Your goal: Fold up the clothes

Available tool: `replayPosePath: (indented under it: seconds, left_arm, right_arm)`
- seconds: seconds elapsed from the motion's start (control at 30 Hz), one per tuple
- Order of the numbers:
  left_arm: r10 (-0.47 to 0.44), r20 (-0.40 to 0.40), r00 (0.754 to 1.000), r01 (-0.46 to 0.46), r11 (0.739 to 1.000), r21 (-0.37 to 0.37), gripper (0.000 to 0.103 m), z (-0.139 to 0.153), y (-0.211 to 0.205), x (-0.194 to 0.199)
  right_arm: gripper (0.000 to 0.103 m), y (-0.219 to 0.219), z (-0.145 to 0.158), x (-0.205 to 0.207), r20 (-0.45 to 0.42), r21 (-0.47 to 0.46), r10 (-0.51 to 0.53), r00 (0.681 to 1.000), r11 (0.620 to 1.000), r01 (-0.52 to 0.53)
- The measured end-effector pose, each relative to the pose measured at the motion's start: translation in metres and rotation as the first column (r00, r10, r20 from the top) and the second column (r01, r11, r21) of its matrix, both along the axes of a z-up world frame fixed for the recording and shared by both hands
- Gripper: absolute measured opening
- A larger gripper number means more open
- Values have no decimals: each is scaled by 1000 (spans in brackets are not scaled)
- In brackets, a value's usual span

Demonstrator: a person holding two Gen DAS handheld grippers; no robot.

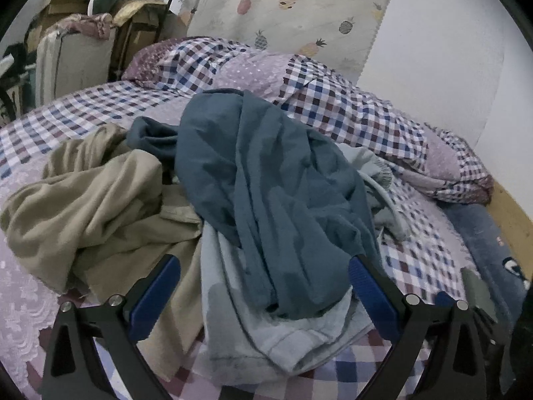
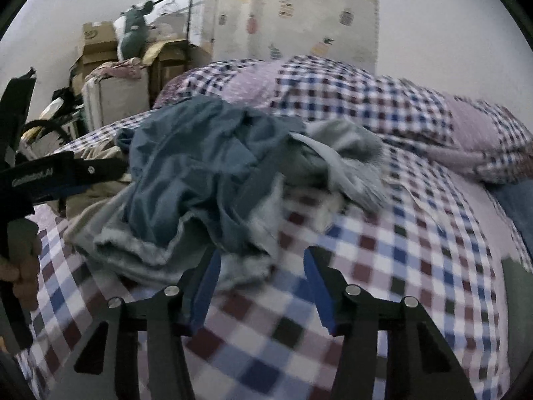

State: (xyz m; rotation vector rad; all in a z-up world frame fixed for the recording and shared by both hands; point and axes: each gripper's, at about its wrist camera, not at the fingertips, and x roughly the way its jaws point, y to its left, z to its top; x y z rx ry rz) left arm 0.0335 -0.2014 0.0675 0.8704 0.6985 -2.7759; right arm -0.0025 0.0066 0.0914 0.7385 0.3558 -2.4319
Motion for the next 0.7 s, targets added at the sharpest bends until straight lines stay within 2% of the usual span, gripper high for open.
replayPosePath:
  seconds: [0.07,0.17,0.23,0.37,0.4,0.43,0.53,0.7]
  left_arm:
    - [2,1,1000,-2,1000,23,102,-2,-4,-2]
    - [7,1,1000,-7,998,60,102,-4,-11,-4]
    - [31,-7,999,-30,992,122,102,-6,-21,-3]
    - [74,-8,997,-70,973,219,102,-10,-37,-3]
    - [78,-8,997,-74,971,229,102,-10,-38,-3]
    - [77,-10,997,-72,969,237,102,-10,-38,-3]
    - [73,-17,997,-66,964,259,101,-11,-39,-3]
    - [90,-39,995,-73,947,313,101,-11,-47,1]
  right_arm:
    - [53,-14,-2,-7,-2,20,20,1000,1000,-20]
    - [42,-29,-7,-18,12,37,41,999,998,-42]
    - [36,-35,-11,-26,30,42,47,998,998,-48]
    - [32,-44,-19,-38,53,70,39,998,997,-43]
    - [27,-45,-20,-39,52,82,34,998,996,-38]
    - [14,-45,-20,-40,45,92,27,999,995,-31]
    - [4,-42,-18,-40,27,104,7,1000,994,-10]
    - [2,-21,-4,-31,-24,65,-49,998,997,51]
